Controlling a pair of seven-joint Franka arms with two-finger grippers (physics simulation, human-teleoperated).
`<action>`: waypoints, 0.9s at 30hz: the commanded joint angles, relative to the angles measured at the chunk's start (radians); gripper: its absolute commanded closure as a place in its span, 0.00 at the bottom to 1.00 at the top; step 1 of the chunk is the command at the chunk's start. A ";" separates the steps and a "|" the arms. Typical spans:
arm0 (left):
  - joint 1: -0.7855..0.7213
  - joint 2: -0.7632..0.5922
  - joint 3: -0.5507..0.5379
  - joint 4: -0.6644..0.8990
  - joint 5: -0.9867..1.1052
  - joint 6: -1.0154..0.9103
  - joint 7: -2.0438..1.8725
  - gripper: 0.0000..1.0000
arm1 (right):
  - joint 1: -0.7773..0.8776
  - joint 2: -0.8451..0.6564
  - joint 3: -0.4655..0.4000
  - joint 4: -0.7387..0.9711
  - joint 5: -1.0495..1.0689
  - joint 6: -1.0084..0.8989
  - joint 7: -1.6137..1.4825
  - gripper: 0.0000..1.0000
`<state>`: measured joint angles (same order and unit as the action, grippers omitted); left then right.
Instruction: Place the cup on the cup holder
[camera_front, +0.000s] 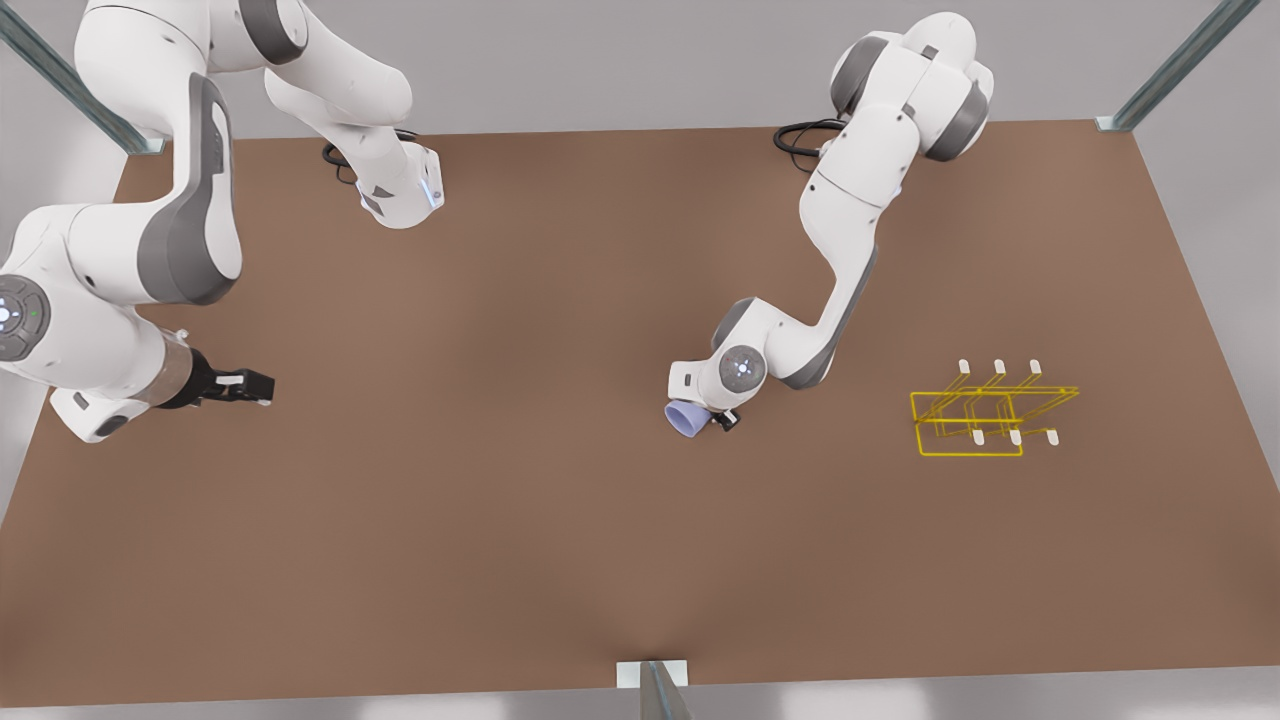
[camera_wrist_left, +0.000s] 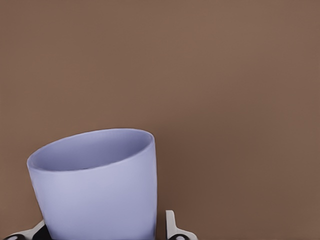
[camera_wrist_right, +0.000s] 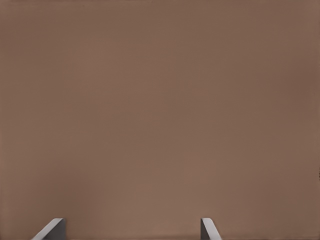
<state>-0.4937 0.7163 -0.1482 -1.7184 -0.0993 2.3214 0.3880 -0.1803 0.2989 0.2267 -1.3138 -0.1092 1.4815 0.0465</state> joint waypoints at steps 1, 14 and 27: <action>0.000 0.000 -0.001 0.000 0.000 0.010 -0.037 0.03 | -0.001 -0.001 0.000 0.001 -0.003 -0.001 0.121 0.00; -0.003 -0.054 0.007 0.207 0.424 -0.836 0.018 0.19 | -0.008 -0.001 -0.004 0.005 -0.015 -0.046 0.121 0.00; -0.049 -0.316 0.006 -0.302 1.090 -1.283 0.111 0.18 | -0.001 -0.001 -0.003 0.005 -0.015 -0.099 0.121 0.00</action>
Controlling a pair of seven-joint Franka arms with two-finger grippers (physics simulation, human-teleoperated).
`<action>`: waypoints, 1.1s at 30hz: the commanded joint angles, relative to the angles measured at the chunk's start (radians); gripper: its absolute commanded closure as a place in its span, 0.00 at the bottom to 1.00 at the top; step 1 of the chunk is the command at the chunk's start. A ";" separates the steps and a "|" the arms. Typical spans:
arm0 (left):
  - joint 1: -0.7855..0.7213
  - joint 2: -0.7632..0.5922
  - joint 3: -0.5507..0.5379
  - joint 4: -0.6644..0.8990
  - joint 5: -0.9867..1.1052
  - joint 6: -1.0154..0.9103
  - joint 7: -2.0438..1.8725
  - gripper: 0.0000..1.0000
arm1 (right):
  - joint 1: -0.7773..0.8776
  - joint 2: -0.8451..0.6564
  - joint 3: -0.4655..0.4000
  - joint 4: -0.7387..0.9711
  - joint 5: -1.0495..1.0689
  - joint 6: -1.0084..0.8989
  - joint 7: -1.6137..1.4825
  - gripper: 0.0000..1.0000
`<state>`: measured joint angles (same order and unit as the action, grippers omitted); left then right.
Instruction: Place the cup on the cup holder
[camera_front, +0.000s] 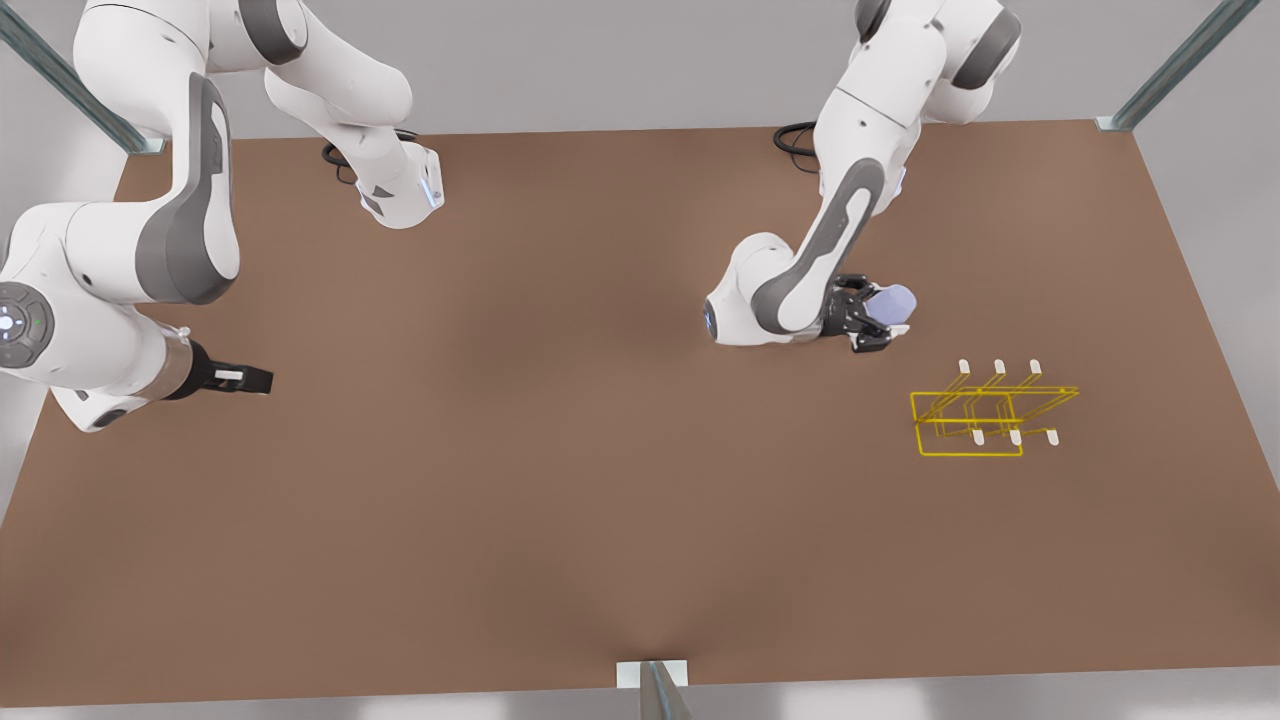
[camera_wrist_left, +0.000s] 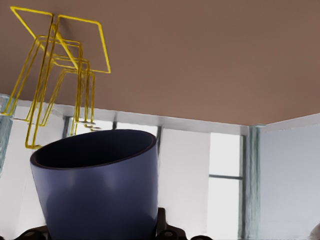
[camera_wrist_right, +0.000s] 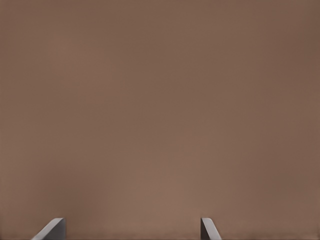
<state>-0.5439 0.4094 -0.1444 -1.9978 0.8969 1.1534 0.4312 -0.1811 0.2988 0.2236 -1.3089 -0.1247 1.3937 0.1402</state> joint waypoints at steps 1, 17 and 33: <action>0.002 -0.009 0.003 -0.053 0.119 -0.095 0.063 0.18 | 0.000 -0.001 0.000 0.000 0.000 -0.012 0.027 0.00; -0.004 -0.020 0.101 -0.246 0.283 0.032 -0.017 0.18 | -0.011 0.003 0.000 0.000 -0.009 -0.016 0.061 0.00; 0.044 0.019 0.180 -0.305 0.327 0.131 -0.031 0.18 | -0.009 0.003 0.000 0.000 -0.013 -0.016 0.064 0.00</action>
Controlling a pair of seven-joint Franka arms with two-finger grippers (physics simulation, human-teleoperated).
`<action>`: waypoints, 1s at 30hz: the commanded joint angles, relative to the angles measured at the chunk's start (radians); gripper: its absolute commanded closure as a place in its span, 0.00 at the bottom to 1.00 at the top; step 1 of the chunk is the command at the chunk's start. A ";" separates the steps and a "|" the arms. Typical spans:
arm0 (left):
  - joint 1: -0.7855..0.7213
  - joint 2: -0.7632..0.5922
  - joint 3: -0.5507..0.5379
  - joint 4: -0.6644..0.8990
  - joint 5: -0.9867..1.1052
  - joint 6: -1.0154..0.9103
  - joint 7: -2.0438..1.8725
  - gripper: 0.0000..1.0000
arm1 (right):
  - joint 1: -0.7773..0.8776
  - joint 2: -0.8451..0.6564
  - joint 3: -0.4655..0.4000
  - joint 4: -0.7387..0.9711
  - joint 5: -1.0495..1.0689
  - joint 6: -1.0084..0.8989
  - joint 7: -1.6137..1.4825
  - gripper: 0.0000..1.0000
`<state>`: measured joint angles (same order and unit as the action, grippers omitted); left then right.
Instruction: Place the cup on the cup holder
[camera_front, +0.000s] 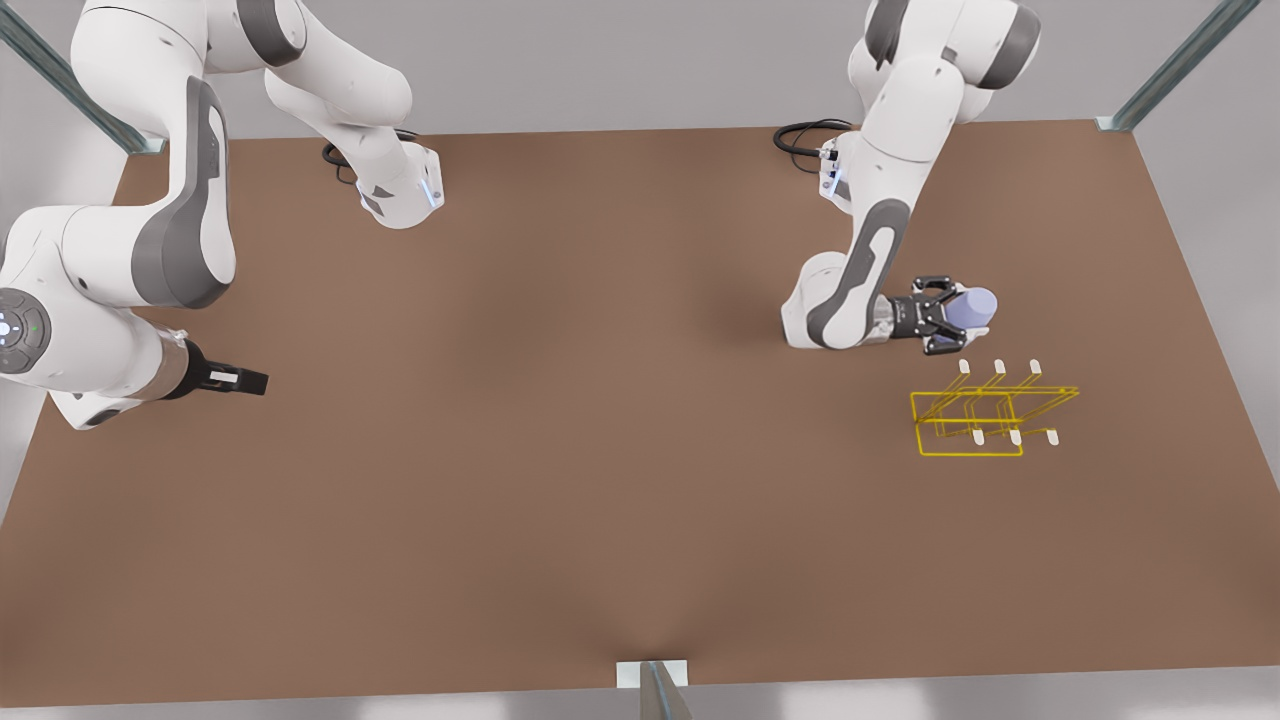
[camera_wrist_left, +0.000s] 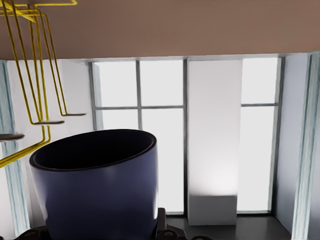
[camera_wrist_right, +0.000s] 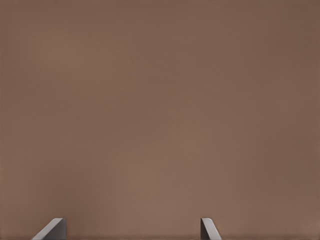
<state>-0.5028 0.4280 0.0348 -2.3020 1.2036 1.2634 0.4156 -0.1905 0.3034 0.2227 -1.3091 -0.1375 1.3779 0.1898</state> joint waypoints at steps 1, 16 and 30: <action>0.010 0.000 0.001 0.001 0.024 0.021 -0.015 0.18 | 0.000 -0.001 0.001 0.001 -0.001 0.000 0.014 0.00; 0.027 0.000 -0.001 0.059 0.060 0.019 -0.012 0.18 | 0.000 -0.001 0.000 0.001 -0.001 0.000 0.014 0.00; 0.047 0.081 -0.003 0.136 0.114 0.042 -0.014 0.00 | 0.000 -0.001 0.000 0.001 -0.002 0.000 0.014 0.00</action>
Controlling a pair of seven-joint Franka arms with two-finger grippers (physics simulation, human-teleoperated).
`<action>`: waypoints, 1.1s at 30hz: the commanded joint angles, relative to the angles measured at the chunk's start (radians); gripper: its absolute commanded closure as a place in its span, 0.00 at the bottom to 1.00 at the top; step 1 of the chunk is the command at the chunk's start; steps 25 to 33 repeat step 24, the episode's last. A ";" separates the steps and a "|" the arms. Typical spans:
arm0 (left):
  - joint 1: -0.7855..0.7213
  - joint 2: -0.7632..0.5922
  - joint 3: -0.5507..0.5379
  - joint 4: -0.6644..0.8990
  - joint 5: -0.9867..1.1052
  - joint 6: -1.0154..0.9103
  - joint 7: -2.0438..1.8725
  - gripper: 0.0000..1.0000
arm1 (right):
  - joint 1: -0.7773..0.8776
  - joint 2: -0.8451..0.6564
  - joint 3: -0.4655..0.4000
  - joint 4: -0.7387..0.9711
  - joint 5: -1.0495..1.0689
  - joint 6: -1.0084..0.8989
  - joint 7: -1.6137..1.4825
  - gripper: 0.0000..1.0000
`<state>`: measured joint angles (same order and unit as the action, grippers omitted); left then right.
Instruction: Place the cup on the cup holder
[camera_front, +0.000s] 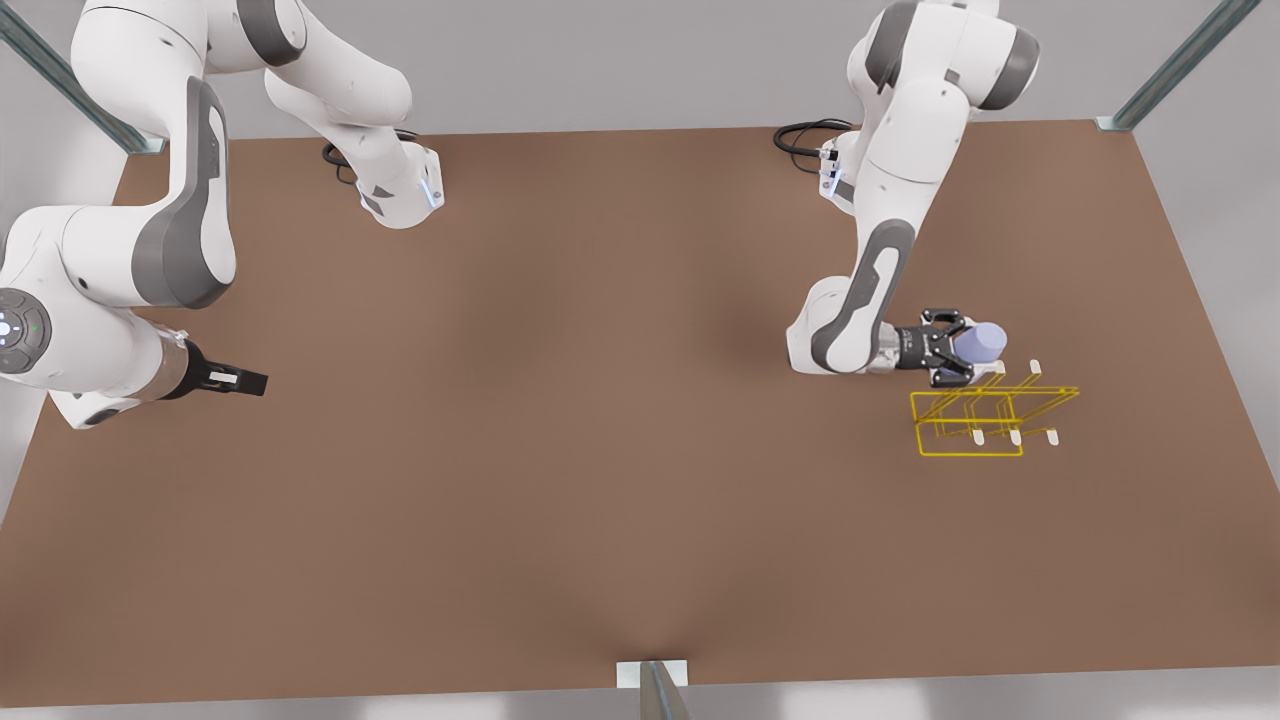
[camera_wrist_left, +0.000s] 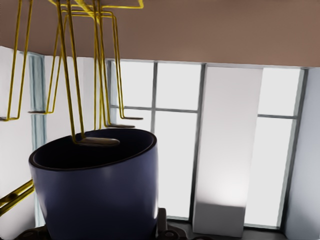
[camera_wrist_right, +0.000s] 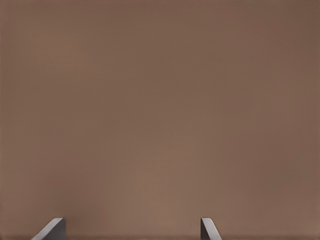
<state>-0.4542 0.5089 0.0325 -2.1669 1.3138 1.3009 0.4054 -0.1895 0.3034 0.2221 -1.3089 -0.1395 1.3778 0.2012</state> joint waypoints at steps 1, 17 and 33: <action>-0.003 0.000 0.000 0.001 0.002 0.003 -0.003 0.00 | 0.001 -0.001 0.000 0.000 0.000 0.000 0.003 0.00; 0.281 -0.371 0.003 0.952 -1.318 -0.098 -0.582 0.00 | -0.036 0.005 0.003 0.002 0.003 -0.071 -0.125 0.00; 0.279 -0.421 0.003 0.861 -1.320 -0.005 -0.582 0.00 | -0.041 0.040 -0.001 0.014 -0.018 -0.072 -0.123 0.00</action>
